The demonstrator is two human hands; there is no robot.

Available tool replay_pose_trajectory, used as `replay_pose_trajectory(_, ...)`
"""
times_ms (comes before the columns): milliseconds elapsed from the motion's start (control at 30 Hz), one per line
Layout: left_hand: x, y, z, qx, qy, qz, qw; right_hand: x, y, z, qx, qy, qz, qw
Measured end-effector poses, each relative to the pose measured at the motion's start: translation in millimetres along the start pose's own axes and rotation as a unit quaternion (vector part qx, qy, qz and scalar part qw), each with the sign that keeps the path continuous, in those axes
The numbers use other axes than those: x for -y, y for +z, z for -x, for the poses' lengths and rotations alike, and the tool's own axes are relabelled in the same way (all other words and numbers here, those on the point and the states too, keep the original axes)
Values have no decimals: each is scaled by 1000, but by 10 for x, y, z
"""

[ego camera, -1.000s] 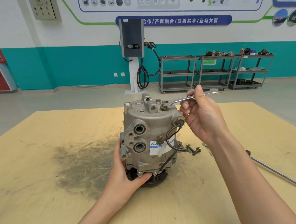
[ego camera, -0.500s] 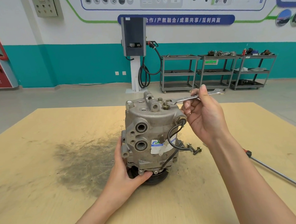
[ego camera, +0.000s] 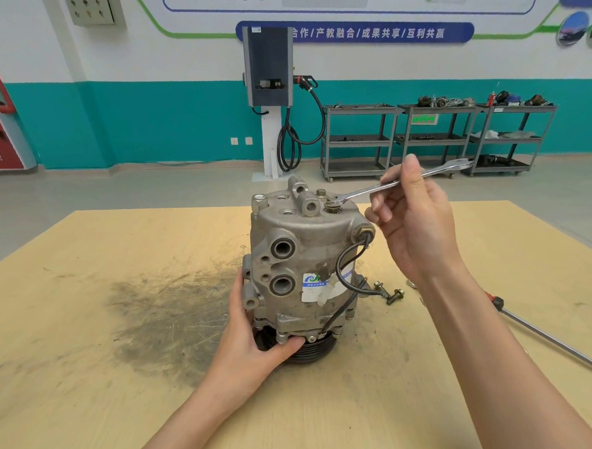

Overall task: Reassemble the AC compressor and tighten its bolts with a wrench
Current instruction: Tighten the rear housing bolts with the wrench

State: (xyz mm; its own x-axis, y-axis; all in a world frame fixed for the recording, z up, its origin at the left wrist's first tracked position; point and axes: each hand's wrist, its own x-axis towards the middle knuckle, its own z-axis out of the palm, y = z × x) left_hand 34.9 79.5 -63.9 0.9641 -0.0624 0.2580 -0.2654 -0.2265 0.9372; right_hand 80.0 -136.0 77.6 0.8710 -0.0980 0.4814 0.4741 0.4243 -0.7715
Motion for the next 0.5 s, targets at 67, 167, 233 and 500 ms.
replay_pose_trajectory(67, -11, -2, 2, -3, -9, -7, 1000, -6, 17, 17, -15, -78, 66, 995)
replay_pose_trajectory(167, -16, -7, 9, -2, -9, -6, 1000, 8, 54, 63, -27, -194, 153, 969)
replay_pose_trajectory(233, -14, -4, 9, 1, -5, -4, 1000, 39, 88, 105, -14, -252, 205, 946)
replay_pose_trajectory(500, -27, -6, 12, 0, 0, -1, 1000, 147, 197, 206, 19, -450, 435, 779)
